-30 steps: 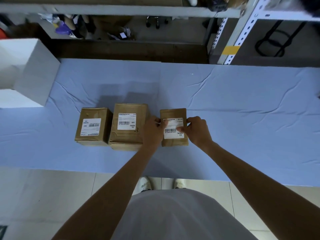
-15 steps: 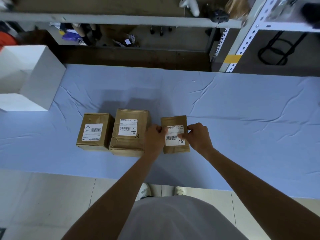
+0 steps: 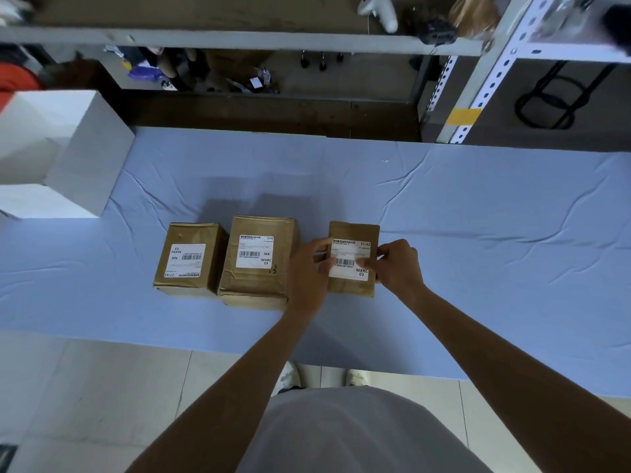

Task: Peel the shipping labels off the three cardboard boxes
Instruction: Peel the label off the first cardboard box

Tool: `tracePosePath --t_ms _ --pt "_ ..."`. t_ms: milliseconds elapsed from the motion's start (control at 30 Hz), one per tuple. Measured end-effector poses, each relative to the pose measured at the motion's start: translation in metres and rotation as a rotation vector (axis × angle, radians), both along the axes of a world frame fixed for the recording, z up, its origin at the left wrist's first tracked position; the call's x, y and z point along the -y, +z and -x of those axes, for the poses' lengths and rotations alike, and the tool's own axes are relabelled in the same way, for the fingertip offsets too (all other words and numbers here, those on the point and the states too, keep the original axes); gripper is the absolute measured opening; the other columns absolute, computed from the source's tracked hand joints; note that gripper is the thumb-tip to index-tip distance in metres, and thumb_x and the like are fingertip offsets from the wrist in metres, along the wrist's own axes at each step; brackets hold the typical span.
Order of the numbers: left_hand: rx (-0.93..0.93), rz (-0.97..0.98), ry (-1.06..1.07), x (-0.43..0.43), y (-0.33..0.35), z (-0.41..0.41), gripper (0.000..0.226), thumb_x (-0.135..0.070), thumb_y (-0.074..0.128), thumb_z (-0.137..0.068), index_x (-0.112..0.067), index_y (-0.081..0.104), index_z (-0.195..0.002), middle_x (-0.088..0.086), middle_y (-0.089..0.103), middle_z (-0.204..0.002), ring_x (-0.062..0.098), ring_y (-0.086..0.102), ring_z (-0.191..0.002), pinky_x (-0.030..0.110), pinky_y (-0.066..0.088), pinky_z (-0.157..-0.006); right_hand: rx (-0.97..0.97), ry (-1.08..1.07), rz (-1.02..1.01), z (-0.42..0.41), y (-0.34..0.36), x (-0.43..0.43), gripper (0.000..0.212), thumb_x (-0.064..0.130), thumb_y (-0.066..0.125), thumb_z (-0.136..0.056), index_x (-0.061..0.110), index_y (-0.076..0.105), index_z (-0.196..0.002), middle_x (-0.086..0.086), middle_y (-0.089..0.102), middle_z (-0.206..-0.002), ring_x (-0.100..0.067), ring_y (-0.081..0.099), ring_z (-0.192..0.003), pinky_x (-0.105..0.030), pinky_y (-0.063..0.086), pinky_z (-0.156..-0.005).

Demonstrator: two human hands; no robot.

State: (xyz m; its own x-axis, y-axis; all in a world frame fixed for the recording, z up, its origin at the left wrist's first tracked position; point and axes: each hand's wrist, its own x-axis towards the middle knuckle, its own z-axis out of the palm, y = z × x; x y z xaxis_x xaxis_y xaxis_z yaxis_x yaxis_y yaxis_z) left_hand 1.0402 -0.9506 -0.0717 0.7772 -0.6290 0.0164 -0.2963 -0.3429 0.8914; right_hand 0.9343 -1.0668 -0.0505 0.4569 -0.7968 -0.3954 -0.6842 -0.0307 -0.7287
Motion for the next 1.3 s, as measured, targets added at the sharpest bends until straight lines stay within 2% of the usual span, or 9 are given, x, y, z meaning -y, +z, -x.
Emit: tracePosePath --t_ms 233,367,467,633,767,933,1033,1167,1300 --pt "0.048 -0.050 -0.034 0.000 -0.001 -0.005 0.027 -0.005 0.066 -0.083 -0.012 0.065 -0.109 0.008 0.069 -0.105 0.014 0.067 -0.094 0.001 0.045 -0.074 -0.004 0.031 -0.019 -0.003 0.002 0.002 0.029 0.019 0.079 -0.075 0.001 0.072 -0.096 -0.011 0.074 -0.090 -0.025 0.071 -0.075 -0.043 0.060 -0.073" --pt "0.138 -0.096 -0.106 0.000 0.000 -0.007 0.027 -0.008 0.063 -0.087 -0.011 0.064 -0.114 0.009 0.066 -0.110 0.018 0.066 -0.099 0.027 0.052 -0.090 -0.012 0.030 -0.031 -0.005 0.002 0.004 0.030 0.018 0.079 -0.075 -0.002 0.070 -0.096 -0.014 0.073 -0.090 -0.027 0.071 -0.076 -0.044 0.059 -0.074" --pt "0.170 -0.101 -0.117 -0.001 -0.001 -0.009 0.025 -0.008 0.063 -0.086 -0.008 0.065 -0.111 0.011 0.066 -0.108 0.021 0.066 -0.098 0.030 0.052 -0.090 -0.018 0.041 -0.026 -0.006 0.002 0.005 0.034 0.019 0.079 -0.074 -0.003 0.070 -0.099 -0.015 0.072 -0.092 -0.030 0.070 -0.080 -0.045 0.058 -0.076" --pt "0.190 -0.140 -0.132 -0.002 -0.002 -0.011 0.019 -0.011 0.065 -0.086 -0.009 0.066 -0.105 0.008 0.065 -0.107 0.017 0.065 -0.097 0.016 0.044 -0.084 -0.034 0.056 -0.016 -0.008 0.003 0.004 0.042 0.020 0.080 -0.075 -0.004 0.068 -0.106 -0.017 0.070 -0.100 -0.032 0.069 -0.087 -0.044 0.058 -0.079" --pt "0.195 -0.100 -0.158 -0.003 -0.001 -0.013 0.007 -0.011 0.068 -0.084 -0.011 0.070 -0.090 0.007 0.067 -0.097 0.015 0.064 -0.089 0.009 0.044 -0.077 -0.031 0.055 -0.013 -0.007 0.003 0.004 0.040 0.020 0.079 -0.076 -0.004 0.068 -0.106 -0.017 0.071 -0.101 -0.032 0.069 -0.087 -0.044 0.058 -0.079" --pt "0.061 -0.026 -0.123 -0.003 -0.001 -0.012 0.027 -0.002 0.067 -0.080 -0.008 0.063 -0.107 0.009 0.068 -0.105 0.011 0.066 -0.092 -0.001 0.044 -0.075 -0.032 0.042 -0.017 -0.007 0.004 0.005 0.039 0.022 0.079 -0.075 -0.001 0.070 -0.105 -0.016 0.071 -0.101 -0.031 0.069 -0.088 -0.045 0.057 -0.081" --pt "0.067 -0.026 -0.110 -0.002 0.001 -0.010 0.036 -0.001 0.065 -0.082 -0.009 0.060 -0.117 0.007 0.067 -0.107 0.006 0.062 -0.091 -0.003 0.043 -0.075 -0.040 0.036 -0.018 -0.008 0.004 0.004 0.041 0.022 0.080 -0.074 -0.002 0.069 -0.106 -0.016 0.071 -0.102 -0.031 0.069 -0.088 -0.045 0.057 -0.081" --pt "0.116 -0.098 -0.121 -0.006 -0.001 -0.008 0.035 -0.005 0.064 -0.085 -0.010 0.061 -0.119 0.009 0.063 -0.112 0.015 0.064 -0.100 -0.007 0.038 -0.076 -0.040 0.036 -0.019 -0.009 0.003 0.001 0.041 0.020 0.080 -0.074 -0.003 0.068 -0.106 -0.017 0.070 -0.103 -0.032 0.069 -0.089 -0.046 0.057 -0.080" --pt "0.124 -0.098 -0.102 -0.006 -0.002 -0.007 0.029 -0.002 0.061 -0.085 -0.008 0.063 -0.114 0.011 0.063 -0.110 0.018 0.066 -0.098 0.003 0.045 -0.076 -0.057 0.049 -0.002 -0.007 0.003 0.000 0.044 0.022 0.080 -0.074 -0.003 0.067 -0.109 -0.017 0.069 -0.104 -0.033 0.068 -0.090 -0.045 0.057 -0.081"
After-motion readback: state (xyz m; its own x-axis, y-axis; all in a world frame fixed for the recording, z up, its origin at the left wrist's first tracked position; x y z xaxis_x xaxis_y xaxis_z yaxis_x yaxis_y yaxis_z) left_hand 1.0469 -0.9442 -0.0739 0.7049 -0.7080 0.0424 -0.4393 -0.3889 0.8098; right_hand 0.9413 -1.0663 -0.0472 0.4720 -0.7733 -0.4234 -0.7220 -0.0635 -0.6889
